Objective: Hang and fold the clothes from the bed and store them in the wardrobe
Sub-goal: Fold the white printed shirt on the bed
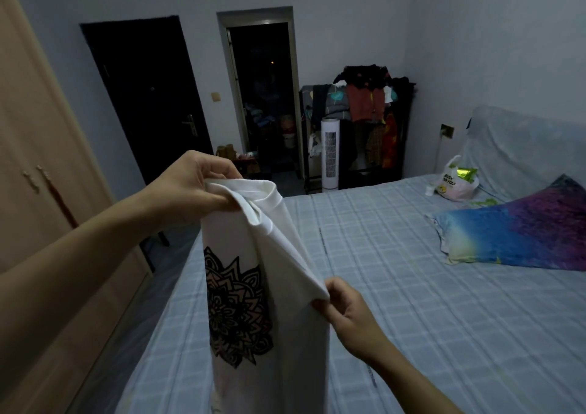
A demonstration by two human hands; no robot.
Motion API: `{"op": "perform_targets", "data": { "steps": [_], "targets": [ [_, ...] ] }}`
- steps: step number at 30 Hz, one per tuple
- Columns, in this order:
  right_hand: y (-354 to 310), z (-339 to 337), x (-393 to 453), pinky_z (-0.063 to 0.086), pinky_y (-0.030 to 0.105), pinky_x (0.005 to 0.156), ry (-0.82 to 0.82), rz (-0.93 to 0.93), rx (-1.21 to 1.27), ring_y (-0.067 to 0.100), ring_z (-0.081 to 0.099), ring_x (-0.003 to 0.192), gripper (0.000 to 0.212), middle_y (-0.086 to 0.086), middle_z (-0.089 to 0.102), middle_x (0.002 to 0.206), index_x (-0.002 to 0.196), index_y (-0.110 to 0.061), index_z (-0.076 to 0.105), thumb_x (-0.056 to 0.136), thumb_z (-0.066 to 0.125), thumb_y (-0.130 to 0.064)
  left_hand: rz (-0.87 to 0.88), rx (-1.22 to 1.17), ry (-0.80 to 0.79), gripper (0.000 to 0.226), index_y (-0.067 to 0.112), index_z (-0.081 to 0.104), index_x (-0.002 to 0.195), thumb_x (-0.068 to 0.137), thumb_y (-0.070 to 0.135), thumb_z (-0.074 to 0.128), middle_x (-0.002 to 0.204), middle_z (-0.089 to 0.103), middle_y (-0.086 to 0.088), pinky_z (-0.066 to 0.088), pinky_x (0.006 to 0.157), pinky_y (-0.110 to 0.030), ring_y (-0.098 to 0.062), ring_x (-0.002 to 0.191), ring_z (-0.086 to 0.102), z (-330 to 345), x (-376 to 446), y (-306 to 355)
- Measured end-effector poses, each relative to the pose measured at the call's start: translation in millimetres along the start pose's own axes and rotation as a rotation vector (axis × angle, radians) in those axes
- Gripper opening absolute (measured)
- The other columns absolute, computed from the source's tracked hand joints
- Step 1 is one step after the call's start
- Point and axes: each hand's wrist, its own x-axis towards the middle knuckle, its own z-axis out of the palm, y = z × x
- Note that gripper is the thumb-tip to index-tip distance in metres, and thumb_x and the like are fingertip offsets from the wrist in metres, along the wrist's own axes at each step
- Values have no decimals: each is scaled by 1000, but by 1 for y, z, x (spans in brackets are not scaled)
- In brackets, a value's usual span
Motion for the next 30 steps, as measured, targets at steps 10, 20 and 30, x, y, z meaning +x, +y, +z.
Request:
{"op": "perform_targets", "data": {
  "steps": [10, 20, 30],
  "targets": [
    [-36, -52, 31, 51, 34, 63, 280, -118, -216, 10, 61, 70, 7, 0, 67, 79, 88, -19, 66, 94, 64, -15, -33, 53, -45, 13, 20, 75, 81, 80, 8, 81, 73, 72, 6, 46, 53, -14, -3, 65, 67, -7, -19, -32],
    [-88, -113, 28, 54, 28, 68, 358, -156, -466, 11, 66, 77, 9, -5, 71, 82, 91, -22, 71, 93, 65, -17, 49, -103, -39, 11, 27, 74, 82, 81, 17, 80, 80, 75, 6, 53, 56, -18, -9, 75, 72, 24, -15, -24],
    [-106, -199, -46, 49, 16, 68, 346, -240, -375, 5, 62, 79, 9, -11, 67, 86, 93, -27, 66, 93, 59, -32, 108, 88, -58, 11, 24, 73, 79, 85, 15, 76, 76, 71, 6, 57, 63, -31, -11, 73, 68, 94, -33, 74]
  ]
}}
